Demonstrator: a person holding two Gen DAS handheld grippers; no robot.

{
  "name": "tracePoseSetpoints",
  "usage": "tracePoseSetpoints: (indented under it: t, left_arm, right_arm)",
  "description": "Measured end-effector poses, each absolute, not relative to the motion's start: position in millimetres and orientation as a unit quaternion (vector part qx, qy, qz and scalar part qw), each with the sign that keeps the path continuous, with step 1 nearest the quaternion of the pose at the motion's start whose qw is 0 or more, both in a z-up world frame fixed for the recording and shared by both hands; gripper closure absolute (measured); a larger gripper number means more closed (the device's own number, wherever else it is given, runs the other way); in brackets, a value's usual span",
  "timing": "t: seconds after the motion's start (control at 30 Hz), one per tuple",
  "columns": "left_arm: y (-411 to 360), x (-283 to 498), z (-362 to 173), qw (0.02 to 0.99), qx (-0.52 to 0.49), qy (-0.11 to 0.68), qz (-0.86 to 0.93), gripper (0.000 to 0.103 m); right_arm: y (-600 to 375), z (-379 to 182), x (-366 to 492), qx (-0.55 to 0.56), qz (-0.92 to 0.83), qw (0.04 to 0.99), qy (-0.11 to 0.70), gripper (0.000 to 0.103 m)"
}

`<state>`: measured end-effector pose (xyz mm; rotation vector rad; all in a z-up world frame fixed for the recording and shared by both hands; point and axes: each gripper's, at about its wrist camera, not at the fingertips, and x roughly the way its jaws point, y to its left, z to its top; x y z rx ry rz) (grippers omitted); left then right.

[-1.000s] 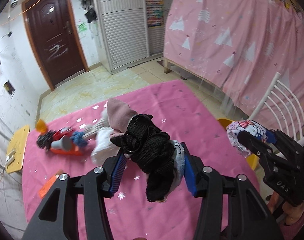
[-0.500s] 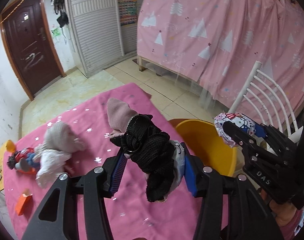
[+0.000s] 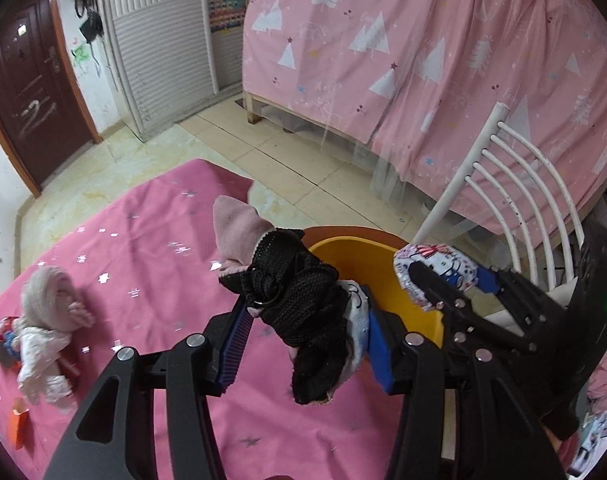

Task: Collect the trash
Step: 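Carry both items to the yellow bin and release them inside, then return both open tools over the table toward the orange box and yarn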

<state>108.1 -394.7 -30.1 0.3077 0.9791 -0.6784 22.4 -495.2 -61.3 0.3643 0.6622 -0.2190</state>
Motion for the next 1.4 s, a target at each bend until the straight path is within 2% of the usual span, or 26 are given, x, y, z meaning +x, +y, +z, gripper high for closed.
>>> tracePoseSetpoints:
  t: [0.1,0.13,0.2,0.4,0.67,0.97,1.4]
  left_arm:
    - [-409,114,-36,0.808,0.139,0.470,-0.327,0.059]
    - [-413,115,-38,0.806,0.138,0.473,-0.328,0.059]
    - [-421,117,-41,0.800,0.134,0.480,-0.333,0.058]
    - [-442,117,-46,0.789,0.126,0.490,-0.349,0.046]
    - [-438,109,-40,0.793,0.128,0.483,-0.348,0.044]
    - [-387,118,-10,0.815,0.098,0.465,-0.332,0.042]
    - [-270,144,23,0.857,0.057,0.434,-0.271,0.037]
  right_arm:
    - [-505,-68,23,0.190,-0.114,0.919,0.327,0.039]
    - [-509,-69,23,0.193,-0.114,0.918,0.328,0.037]
    - [-513,-70,21,0.197,-0.117,0.918,0.325,0.037]
    - [-525,-69,14,0.210,-0.131,0.916,0.316,0.037]
    - [-524,-65,13,0.209,-0.130,0.918,0.311,0.036]
    - [-485,-50,29,0.180,-0.096,0.928,0.312,0.035]
    - [-397,-23,86,0.124,-0.025,0.939,0.321,0.034]
